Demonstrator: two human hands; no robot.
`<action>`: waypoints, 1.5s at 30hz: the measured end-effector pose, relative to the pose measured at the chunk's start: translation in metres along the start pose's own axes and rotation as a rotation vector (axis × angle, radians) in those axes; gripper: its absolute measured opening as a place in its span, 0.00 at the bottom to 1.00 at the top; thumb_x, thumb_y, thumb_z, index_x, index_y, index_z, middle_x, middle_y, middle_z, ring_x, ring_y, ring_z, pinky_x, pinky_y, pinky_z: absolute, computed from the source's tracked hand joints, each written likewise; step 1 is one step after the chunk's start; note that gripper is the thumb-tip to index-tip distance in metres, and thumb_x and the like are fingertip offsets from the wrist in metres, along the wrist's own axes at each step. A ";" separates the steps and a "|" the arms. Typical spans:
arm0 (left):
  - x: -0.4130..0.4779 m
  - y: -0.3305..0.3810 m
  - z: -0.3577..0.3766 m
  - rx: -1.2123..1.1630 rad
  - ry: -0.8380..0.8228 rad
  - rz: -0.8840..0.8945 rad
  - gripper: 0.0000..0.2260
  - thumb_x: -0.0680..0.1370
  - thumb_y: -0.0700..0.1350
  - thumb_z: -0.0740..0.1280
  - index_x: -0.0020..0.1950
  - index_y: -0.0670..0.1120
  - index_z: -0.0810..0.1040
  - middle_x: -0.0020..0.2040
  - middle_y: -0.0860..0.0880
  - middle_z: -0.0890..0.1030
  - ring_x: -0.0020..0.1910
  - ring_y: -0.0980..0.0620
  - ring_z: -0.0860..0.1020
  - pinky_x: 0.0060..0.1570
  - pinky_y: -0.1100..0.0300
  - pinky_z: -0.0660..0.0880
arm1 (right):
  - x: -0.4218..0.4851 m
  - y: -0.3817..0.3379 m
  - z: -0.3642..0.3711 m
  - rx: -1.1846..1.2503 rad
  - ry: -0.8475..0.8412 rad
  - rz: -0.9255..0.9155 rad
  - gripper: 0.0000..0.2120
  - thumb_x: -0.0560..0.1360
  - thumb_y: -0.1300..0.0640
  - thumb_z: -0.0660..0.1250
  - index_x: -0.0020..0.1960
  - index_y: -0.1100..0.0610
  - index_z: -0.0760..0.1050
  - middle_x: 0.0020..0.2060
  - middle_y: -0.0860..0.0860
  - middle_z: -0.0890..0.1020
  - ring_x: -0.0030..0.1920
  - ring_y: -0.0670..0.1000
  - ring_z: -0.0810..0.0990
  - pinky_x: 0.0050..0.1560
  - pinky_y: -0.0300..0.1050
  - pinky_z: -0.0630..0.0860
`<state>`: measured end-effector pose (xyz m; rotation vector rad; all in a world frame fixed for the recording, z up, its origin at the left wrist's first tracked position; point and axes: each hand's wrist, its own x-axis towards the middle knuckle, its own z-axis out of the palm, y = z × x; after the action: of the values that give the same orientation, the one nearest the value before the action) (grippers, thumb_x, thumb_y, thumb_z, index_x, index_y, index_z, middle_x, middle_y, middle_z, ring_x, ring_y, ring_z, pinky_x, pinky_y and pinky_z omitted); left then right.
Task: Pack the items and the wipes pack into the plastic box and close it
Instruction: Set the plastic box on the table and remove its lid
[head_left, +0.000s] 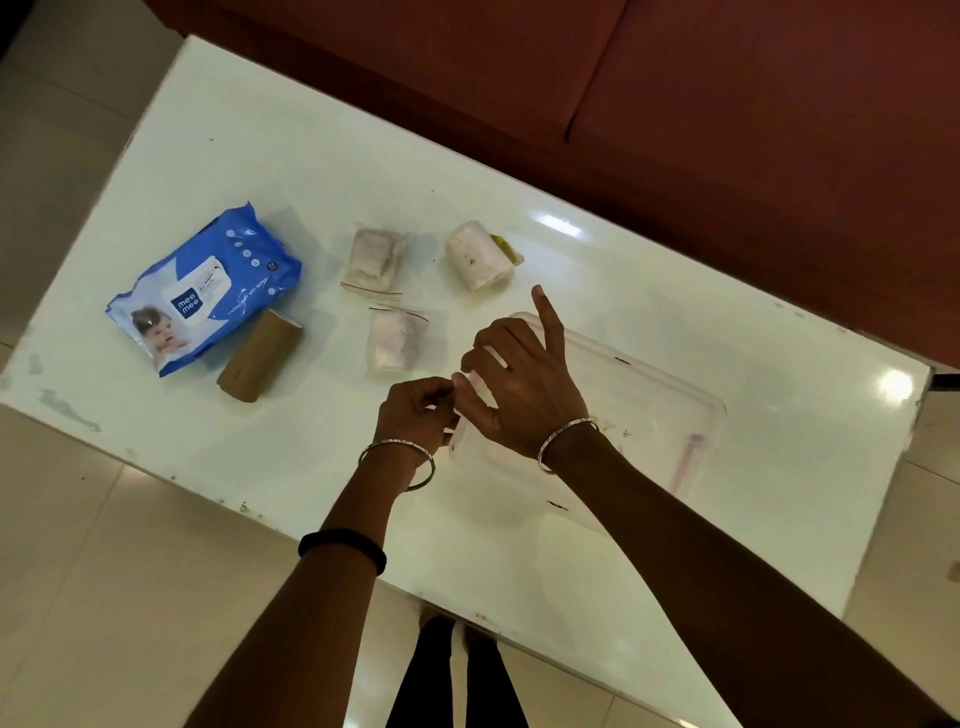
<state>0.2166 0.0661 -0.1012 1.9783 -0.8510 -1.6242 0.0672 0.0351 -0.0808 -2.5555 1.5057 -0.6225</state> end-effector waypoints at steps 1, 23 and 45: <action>0.000 0.000 0.000 -0.002 -0.005 0.000 0.04 0.77 0.39 0.68 0.46 0.43 0.82 0.41 0.42 0.83 0.36 0.44 0.83 0.32 0.59 0.81 | 0.000 0.000 0.000 -0.003 0.013 -0.007 0.15 0.77 0.50 0.60 0.40 0.56 0.80 0.39 0.52 0.81 0.47 0.54 0.80 0.71 0.68 0.59; -0.013 0.008 0.002 0.218 0.121 0.159 0.07 0.77 0.39 0.67 0.43 0.48 0.82 0.31 0.54 0.80 0.29 0.54 0.81 0.25 0.68 0.77 | -0.074 0.070 -0.187 -0.328 -0.040 0.230 0.26 0.75 0.38 0.64 0.25 0.52 0.67 0.24 0.46 0.69 0.33 0.52 0.72 0.42 0.52 0.65; -0.056 -0.001 0.033 0.201 0.207 0.328 0.14 0.79 0.52 0.64 0.64 0.52 0.76 0.48 0.48 0.81 0.50 0.41 0.83 0.48 0.39 0.80 | -0.285 0.096 -0.111 -0.522 0.173 0.686 0.21 0.81 0.51 0.61 0.30 0.55 0.69 0.23 0.51 0.71 0.29 0.56 0.70 0.39 0.49 0.63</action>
<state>0.1775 0.1076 -0.0691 1.9685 -1.2191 -1.1674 -0.1761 0.2433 -0.0915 -2.0475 2.7056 -0.3875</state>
